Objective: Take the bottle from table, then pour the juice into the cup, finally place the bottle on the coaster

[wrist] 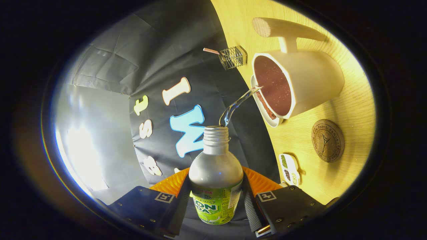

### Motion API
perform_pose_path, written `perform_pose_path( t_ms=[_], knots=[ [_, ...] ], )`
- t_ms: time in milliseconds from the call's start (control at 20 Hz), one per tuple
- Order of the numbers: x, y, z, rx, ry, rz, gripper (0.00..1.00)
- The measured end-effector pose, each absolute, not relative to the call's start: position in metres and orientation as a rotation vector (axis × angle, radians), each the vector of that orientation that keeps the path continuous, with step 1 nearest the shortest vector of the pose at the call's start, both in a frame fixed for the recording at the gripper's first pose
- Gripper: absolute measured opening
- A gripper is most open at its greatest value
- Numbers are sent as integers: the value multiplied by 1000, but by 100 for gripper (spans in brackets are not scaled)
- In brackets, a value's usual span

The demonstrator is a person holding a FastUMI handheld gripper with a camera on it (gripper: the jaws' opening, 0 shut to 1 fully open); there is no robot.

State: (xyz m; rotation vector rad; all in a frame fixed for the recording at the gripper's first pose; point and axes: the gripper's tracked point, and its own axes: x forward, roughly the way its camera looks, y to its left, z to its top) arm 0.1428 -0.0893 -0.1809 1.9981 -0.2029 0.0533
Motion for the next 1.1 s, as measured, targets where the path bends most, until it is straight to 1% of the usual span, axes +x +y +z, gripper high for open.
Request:
perform_pose_path(
  t_ms=[350,1100],
  knots=[
    [143,-85,-175,2056,-211,57,75],
    [144,-93,-161,2206,-296,39,75]
  ],
)
